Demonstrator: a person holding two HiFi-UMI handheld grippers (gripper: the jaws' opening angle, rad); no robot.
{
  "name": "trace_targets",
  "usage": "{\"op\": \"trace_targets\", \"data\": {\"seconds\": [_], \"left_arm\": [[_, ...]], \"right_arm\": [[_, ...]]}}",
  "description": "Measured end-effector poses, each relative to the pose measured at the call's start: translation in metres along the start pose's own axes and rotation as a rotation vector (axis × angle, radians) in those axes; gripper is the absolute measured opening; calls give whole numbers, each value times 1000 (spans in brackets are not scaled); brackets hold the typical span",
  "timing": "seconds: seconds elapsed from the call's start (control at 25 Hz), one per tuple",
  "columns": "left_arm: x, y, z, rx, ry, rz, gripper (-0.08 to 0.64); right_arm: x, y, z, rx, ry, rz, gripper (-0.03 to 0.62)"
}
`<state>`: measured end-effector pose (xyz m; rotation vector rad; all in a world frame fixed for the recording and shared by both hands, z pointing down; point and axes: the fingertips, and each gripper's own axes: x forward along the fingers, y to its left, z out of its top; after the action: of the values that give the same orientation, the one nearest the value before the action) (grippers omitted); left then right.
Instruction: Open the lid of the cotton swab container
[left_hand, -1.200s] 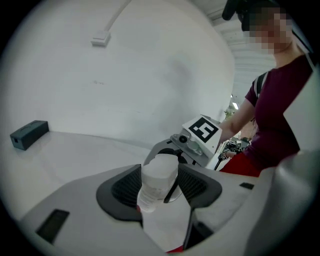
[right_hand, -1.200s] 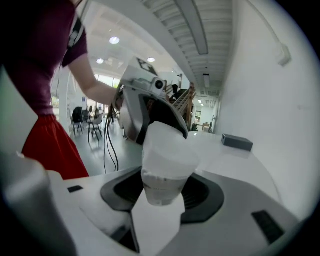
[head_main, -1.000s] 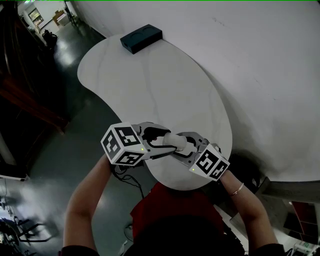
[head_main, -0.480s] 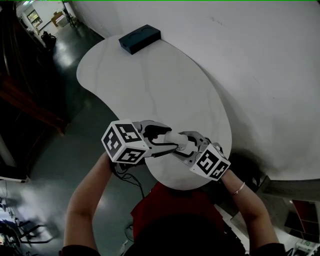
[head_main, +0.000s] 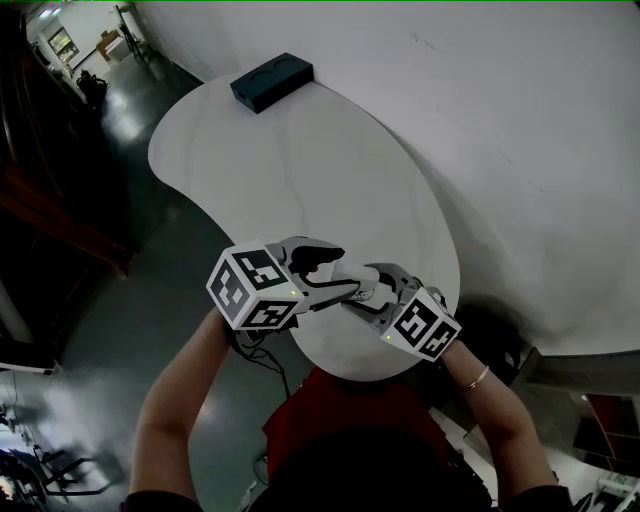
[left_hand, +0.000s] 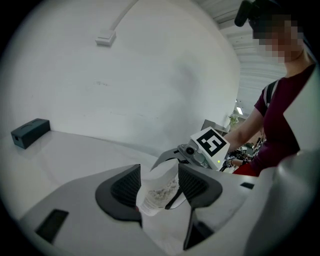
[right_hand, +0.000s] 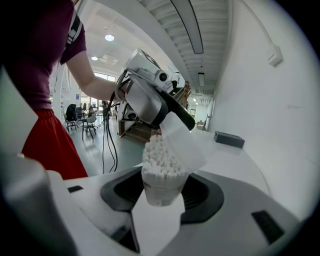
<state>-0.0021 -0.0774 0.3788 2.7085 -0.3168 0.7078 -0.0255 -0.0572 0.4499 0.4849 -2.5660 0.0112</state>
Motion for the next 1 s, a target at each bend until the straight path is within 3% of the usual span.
{"op": "trace_targets", "data": {"seconds": [0.44, 1.0], "left_arm": [[12, 5, 16, 93, -84, 123, 244], [8, 21, 1, 16, -194, 285, 218]], "right_arm": [[-10, -10, -15, 52, 12, -47, 225], [-19, -36, -42, 155, 30, -114, 225]]}}
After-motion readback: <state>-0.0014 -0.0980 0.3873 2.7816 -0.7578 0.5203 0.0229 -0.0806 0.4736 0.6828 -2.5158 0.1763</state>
